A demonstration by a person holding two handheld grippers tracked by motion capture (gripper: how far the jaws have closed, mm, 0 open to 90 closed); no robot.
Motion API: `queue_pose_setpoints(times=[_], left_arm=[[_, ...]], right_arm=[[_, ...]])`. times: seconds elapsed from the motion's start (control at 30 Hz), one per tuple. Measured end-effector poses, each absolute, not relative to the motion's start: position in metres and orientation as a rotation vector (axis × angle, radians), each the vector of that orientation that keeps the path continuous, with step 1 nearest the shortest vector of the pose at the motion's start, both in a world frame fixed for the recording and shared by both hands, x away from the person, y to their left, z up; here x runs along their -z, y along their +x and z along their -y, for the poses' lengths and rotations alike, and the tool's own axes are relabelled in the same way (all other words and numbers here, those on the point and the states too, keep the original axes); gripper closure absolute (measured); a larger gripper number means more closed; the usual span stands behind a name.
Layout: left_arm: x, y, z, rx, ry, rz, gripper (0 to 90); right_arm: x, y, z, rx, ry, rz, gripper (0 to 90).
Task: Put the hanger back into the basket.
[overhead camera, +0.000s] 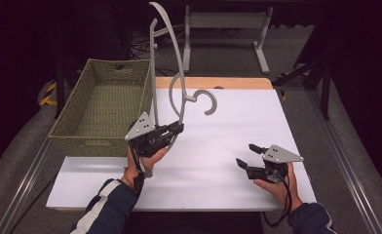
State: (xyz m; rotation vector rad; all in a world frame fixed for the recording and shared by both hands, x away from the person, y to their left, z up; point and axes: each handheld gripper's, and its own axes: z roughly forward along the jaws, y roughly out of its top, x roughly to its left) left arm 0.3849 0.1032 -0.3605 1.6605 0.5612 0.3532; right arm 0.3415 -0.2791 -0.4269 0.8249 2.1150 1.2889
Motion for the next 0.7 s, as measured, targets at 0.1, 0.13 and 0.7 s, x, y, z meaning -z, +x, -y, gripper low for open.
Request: queue_pose_setpoints(times=[0.1,0.13,0.7], left_arm=[[0.345,0.382,-0.105,-0.392,1.667,-0.561,82.4],[0.340,0.382,-0.106,-0.404,1.666,-0.561,82.4],[0.277,0.388,-0.138,-0.540,1.673,-0.611,82.4]], right_arm=[[0.428,0.343,0.279,-1.282,0.834,-2.109,26.6],[0.429,0.343,0.279,-1.277,0.838,-2.112,26.2],[0.433,0.345,0.274,-1.245,0.846,-2.119,21.8]])
